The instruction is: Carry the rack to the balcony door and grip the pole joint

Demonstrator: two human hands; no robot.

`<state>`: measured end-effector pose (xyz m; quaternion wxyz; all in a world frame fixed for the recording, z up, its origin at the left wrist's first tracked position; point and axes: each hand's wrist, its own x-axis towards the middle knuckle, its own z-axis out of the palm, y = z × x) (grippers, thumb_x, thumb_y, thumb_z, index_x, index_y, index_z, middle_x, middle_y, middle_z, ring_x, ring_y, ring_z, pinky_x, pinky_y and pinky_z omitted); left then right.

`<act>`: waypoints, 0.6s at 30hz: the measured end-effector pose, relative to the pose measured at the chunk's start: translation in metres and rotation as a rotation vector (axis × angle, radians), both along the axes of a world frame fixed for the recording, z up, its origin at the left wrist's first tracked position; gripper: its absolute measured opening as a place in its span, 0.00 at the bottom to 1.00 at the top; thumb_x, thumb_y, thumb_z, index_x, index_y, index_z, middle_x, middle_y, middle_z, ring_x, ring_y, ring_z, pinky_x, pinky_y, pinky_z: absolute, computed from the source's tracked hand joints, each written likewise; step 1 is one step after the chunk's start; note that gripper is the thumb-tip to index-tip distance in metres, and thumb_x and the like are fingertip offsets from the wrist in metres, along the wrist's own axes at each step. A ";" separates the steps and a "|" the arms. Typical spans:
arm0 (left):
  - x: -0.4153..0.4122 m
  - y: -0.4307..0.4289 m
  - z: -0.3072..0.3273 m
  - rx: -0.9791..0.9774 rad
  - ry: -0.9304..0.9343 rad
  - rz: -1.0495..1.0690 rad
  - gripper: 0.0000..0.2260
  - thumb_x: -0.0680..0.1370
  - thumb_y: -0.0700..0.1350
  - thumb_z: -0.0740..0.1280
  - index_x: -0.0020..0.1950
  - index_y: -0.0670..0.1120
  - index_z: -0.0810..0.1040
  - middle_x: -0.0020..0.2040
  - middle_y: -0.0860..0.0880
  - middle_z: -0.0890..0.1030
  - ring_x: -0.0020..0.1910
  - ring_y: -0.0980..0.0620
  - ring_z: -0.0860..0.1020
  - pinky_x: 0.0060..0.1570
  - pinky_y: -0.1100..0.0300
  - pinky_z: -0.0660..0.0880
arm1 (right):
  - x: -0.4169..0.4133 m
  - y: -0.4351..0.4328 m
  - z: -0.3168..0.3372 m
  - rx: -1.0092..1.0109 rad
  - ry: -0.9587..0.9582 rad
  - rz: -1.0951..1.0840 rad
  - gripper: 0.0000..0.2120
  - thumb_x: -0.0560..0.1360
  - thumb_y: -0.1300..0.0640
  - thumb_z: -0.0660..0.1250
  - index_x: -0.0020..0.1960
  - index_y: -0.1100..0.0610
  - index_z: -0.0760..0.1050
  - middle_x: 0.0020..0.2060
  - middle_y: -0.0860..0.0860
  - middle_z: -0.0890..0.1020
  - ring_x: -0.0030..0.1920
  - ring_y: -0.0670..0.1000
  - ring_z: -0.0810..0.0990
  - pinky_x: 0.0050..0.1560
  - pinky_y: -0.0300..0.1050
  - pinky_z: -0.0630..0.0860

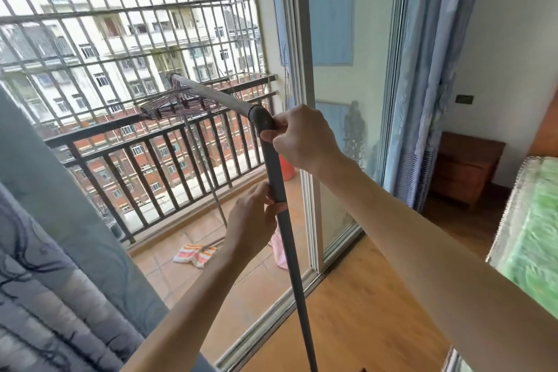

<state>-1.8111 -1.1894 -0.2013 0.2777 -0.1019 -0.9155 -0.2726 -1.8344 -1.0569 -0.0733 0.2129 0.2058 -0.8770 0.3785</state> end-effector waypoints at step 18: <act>-0.099 -0.063 -0.006 0.051 -0.004 0.041 0.07 0.75 0.40 0.70 0.52 0.45 0.78 0.48 0.51 0.83 0.46 0.49 0.81 0.44 0.48 0.80 | -0.108 -0.065 -0.003 -0.019 0.000 0.026 0.08 0.74 0.53 0.72 0.48 0.56 0.86 0.36 0.51 0.84 0.36 0.50 0.78 0.43 0.45 0.78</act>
